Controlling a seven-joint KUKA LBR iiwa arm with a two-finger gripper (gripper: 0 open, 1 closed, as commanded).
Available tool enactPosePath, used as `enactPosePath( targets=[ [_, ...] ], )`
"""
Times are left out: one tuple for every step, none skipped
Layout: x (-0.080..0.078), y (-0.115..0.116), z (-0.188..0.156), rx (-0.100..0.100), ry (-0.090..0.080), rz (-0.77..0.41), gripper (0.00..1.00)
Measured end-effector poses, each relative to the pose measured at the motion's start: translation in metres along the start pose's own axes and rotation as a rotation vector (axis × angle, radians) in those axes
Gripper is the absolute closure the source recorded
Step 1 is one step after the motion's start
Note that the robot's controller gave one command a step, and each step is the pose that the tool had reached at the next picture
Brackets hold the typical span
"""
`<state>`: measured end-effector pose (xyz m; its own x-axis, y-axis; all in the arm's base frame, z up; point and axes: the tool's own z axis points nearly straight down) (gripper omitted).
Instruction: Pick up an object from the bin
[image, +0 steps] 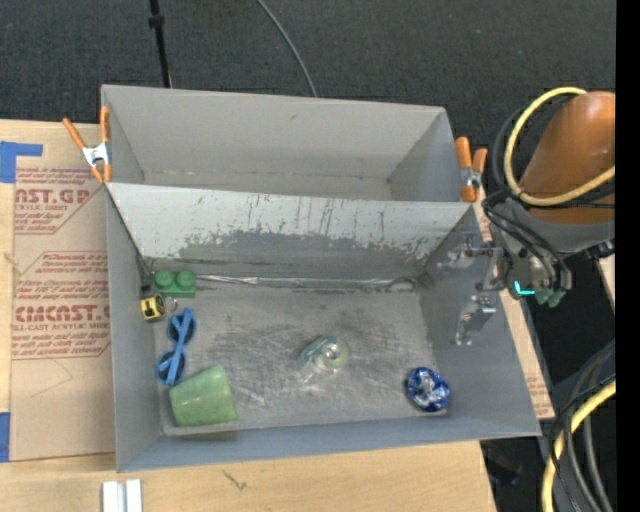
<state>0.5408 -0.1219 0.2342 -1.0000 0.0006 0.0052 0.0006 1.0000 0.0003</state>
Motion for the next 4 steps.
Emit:
enactPosePath(
  targets=[
    [0.028,-0.013,0.158,0.001,-0.012,-0.327,0.00],
    [0.033,-0.016,0.156,-0.001,0.019,-0.328,1.00],
    [0.049,0.010,0.069,0.004,-0.009,-0.907,1.00],
    [0.056,0.008,-0.035,0.008,-0.012,-0.945,1.00]
  ],
)
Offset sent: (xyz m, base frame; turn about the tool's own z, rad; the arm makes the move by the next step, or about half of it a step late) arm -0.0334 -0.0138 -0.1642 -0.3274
